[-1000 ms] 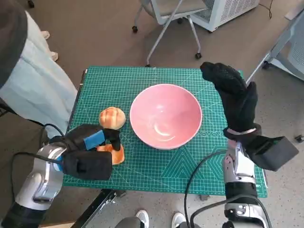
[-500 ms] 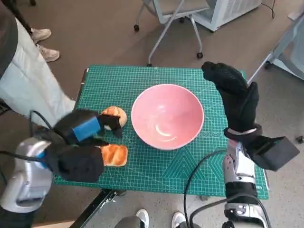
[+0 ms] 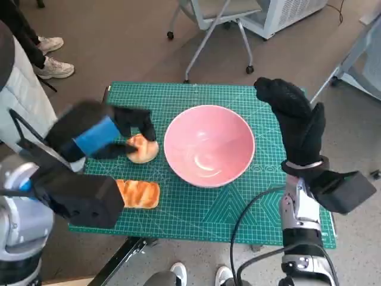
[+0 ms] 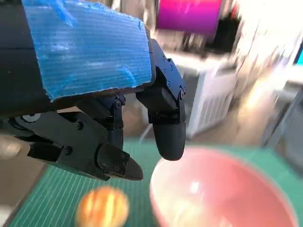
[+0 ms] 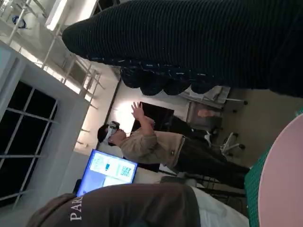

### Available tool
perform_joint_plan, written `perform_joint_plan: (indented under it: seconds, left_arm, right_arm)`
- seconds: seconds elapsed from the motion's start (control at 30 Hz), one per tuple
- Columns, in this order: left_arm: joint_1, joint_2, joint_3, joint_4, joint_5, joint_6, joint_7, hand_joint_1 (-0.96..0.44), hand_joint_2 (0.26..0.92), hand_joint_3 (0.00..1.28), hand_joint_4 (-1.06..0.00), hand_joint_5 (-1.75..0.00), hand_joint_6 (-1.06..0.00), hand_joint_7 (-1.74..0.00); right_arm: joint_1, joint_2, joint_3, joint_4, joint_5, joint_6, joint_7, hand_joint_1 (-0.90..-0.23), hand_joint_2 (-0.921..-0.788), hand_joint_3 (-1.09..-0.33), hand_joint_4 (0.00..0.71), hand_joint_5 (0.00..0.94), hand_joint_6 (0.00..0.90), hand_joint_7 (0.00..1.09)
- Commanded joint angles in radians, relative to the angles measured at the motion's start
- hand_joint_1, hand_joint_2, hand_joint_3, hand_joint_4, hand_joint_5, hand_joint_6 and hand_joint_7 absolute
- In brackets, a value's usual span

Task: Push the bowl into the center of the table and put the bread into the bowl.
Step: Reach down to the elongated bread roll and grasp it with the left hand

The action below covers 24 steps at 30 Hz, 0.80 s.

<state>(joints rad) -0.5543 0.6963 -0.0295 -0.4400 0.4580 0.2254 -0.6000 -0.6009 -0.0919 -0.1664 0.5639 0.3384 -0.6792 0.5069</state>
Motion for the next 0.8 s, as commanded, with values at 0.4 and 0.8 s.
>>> perform_joint_plan:
  seconds: [0.4,0.8]
  left_arm:
    - [0.023,0.061,0.012,-0.121,-0.053,0.134,-0.166,-0.01,0.826,0.02,-0.63,-0.81,-0.53,-0.85]
    - [0.214,0.163,0.124,-0.273,-0.183,0.143,-0.293,-0.45,0.656,0.01,-0.10,-0.02,-0.13,-0.12]
  right_arm:
    - [0.065,0.001,-0.005,-0.039,-0.001,0.006,-0.008,-0.709,-0.921,-0.770,0.177,0.001,0.070,0.53]
    - [0.063,-0.002,-0.010,-0.042,-0.008,0.015,-0.022,-0.703,-0.921,-0.776,0.177,0.000,0.065,0.53]
